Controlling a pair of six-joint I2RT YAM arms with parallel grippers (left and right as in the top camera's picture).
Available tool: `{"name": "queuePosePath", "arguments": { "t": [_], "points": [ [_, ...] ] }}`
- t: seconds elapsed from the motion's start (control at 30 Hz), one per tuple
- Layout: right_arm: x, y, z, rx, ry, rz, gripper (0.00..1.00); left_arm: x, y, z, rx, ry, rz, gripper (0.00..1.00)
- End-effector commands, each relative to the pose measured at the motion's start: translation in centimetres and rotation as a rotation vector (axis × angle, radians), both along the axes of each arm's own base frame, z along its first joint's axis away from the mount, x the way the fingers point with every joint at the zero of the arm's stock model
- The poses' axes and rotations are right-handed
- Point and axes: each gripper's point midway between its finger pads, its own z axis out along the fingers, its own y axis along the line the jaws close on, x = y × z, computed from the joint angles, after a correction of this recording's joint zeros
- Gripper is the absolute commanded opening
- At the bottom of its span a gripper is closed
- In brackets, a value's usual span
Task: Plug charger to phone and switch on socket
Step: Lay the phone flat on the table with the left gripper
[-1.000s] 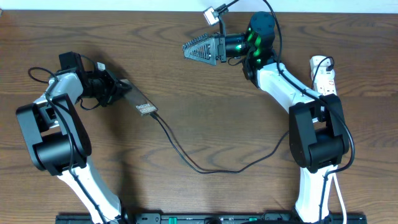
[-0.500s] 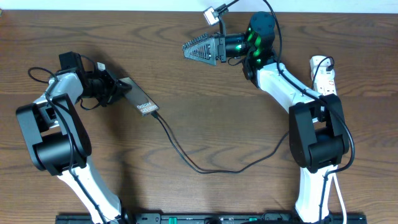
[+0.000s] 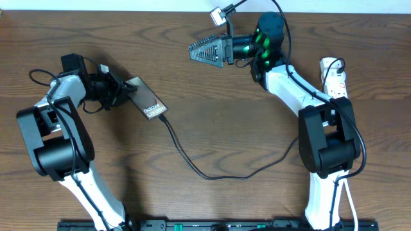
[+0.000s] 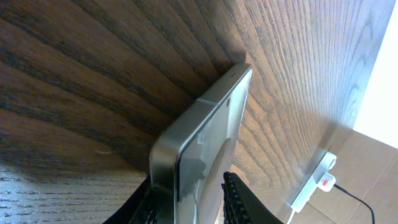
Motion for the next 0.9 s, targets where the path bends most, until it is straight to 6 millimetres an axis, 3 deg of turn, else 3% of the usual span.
{"name": "queuePosePath", "arguments": {
  "t": [0.0,0.23,0.87],
  "points": [
    [0.01,-0.08,0.53,0.007,-0.034,0.003,0.99,-0.3,-0.03,0.24,-0.005,-0.007,-0.007,0.29],
    [0.02,-0.09,0.53,0.007,-0.034,0.003,0.99,-0.3,-0.03,0.24,-0.005,-0.007,-0.007,0.33],
    [0.0,-0.08,0.54,0.007,-0.034,0.004,0.99,-0.3,-0.01,0.24,-0.004,-0.007,-0.007,0.33]
  ]
}}
